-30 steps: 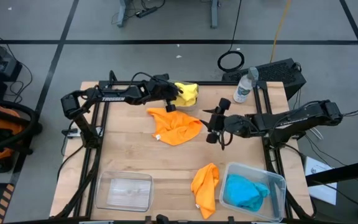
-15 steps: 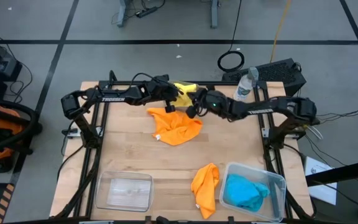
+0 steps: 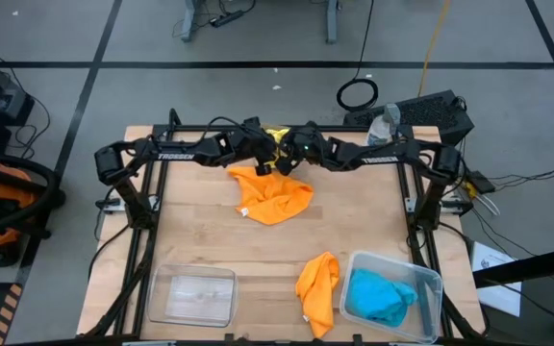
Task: Sort microfiber towel by color & place in baskets
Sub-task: Put the yellow microfiber cloth into the gray bin
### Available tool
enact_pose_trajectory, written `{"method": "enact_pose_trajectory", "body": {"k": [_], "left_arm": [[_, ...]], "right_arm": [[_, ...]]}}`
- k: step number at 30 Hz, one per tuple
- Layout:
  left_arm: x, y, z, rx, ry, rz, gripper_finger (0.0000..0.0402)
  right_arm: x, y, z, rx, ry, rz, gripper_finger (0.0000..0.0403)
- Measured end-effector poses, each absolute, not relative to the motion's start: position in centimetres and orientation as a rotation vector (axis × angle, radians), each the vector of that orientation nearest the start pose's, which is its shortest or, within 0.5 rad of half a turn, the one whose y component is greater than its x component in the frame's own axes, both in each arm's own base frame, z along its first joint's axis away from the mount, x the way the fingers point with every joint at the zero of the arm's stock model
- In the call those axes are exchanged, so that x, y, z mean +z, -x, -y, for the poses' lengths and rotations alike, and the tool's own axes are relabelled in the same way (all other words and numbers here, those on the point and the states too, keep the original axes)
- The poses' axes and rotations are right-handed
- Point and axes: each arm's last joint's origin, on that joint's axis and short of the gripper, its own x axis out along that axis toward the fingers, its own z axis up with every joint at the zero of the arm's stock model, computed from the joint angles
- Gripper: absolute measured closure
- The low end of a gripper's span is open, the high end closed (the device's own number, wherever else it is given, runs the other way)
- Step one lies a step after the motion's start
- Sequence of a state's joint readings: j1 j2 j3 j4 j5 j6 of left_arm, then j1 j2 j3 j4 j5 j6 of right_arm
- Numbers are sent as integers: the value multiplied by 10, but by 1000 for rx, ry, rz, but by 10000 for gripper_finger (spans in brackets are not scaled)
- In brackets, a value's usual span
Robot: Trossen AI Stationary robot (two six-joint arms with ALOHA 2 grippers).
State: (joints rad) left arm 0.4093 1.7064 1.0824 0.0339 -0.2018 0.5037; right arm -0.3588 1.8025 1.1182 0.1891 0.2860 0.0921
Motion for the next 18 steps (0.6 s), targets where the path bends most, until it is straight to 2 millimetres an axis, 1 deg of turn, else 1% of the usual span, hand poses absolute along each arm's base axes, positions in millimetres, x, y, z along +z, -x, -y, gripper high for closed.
{"method": "enact_pose_trajectory", "body": {"k": [2, 6, 10, 14, 16, 18], "left_arm": [[219, -335, -149, 479, -431, -766, 210], [231, -329, -139, 550, -467, -795, 207], [250, -318, -127, 552, -469, -793, 207], [270, -308, -117, 567, -416, -733, 207], [275, -305, -112, 536, -360, -704, 207], [272, -303, -108, 431, -304, -723, 209]], "right_arm": [[206, -366, 148, -656, -105, -500, 402], [205, -365, 152, -663, -107, -516, 402], [203, -363, 154, -669, -110, -532, 402], [201, -360, 157, -681, -127, -555, 402], [199, -358, 158, -689, -141, -576, 402], [197, -356, 160, -696, -150, -597, 402]]}}
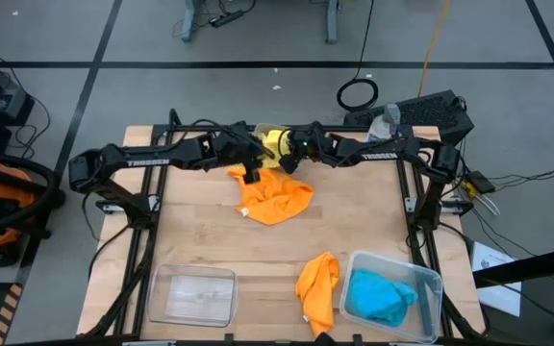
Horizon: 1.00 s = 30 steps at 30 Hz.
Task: Sort microfiber towel by color & place in baskets
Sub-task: Put the yellow microfiber cloth into the gray bin
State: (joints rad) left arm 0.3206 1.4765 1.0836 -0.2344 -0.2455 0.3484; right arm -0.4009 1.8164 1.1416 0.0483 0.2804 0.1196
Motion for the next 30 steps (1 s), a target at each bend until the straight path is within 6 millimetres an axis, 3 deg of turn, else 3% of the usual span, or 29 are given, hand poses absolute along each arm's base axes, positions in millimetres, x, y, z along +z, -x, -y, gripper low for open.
{"method": "enact_pose_trajectory", "body": {"k": [6, 13, 19, 24, 30], "left_arm": [[244, -315, -111, 350, -271, -807, 239], [211, -329, -136, 428, -322, -866, 285], [203, -325, -158, 532, -304, -879, 310], [192, -320, -175, 573, -250, -912, 318], [195, -322, -175, 584, -202, -860, 318]], "right_arm": [[191, -348, 166, -695, -199, -671, 402], [190, -347, 167, -656, -210, -676, 403], [192, -346, 164, -586, -240, -691, 403], [210, -345, 154, -514, -256, -639, 403], [216, -344, 156, -520, -243, -604, 403]]}}
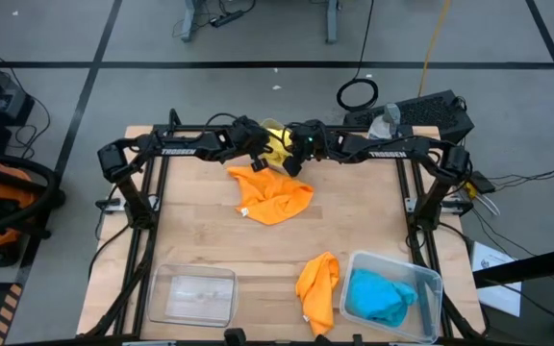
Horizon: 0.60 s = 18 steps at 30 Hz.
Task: Sort microfiber towel by color & place in baskets
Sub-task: Put the yellow microfiber cloth into the gray bin
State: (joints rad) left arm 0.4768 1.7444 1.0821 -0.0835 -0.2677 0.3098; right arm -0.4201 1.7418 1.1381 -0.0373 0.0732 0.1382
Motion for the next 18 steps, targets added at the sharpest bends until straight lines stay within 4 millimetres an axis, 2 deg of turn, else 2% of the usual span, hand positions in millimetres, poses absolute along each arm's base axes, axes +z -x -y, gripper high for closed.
{"method": "enact_pose_trajectory", "body": {"k": [3, 12, 18], "left_arm": [[207, -324, -168, 577, -200, -816, 318], [233, -332, -144, 530, -231, -734, 318], [239, -337, -136, 511, -247, -681, 318]], "right_arm": [[206, -345, 165, -540, -252, -623, 403], [158, -347, 188, -596, -305, -725, 403], [150, -349, 191, -599, -281, -739, 403]]}}
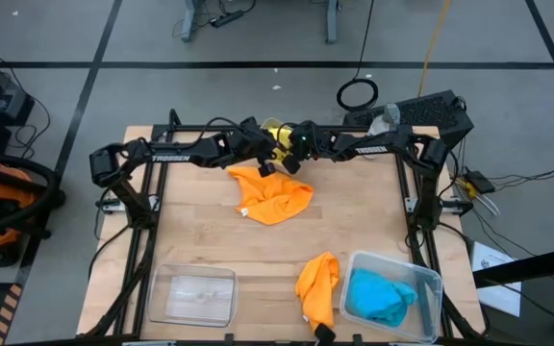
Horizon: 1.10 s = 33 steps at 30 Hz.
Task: Sort microfiber towel by color & place in baskets
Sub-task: Put the yellow microfiber cloth into the gray bin
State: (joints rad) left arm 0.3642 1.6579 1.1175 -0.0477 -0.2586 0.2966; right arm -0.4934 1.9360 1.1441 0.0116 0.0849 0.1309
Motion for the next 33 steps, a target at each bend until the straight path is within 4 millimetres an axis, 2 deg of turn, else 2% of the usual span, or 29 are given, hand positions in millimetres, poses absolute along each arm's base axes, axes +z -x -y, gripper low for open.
{"method": "enact_pose_trajectory", "body": {"k": [5, 8, 13, 19, 22, 28, 31, 33], "left_arm": [[231, -339, -145, 526, -239, -689, 318], [225, -337, -161, 560, -243, -691, 318], [213, -332, -189, 528, -220, -674, 318], [197, -323, -207, 511, -91, -712, 318], [186, -321, -208, 467, -54, -760, 318], [187, -326, -204, 434, -56, -737, 318], [197, -324, -202, 447, -45, -704, 318], [206, -321, -200, 458, -22, -685, 318]], "right_arm": [[156, -348, 188, -585, -273, -727, 403], [162, -347, 187, -576, -267, -713, 403], [177, -345, 185, -569, -244, -672, 403], [204, -343, 178, -553, -213, -602, 403], [219, -341, 173, -537, -179, -562, 403], [236, -342, 174, -524, -140, -443, 403], [236, -350, 182, -489, -164, -419, 403], [230, -355, 185, -461, -189, -476, 403]]}}
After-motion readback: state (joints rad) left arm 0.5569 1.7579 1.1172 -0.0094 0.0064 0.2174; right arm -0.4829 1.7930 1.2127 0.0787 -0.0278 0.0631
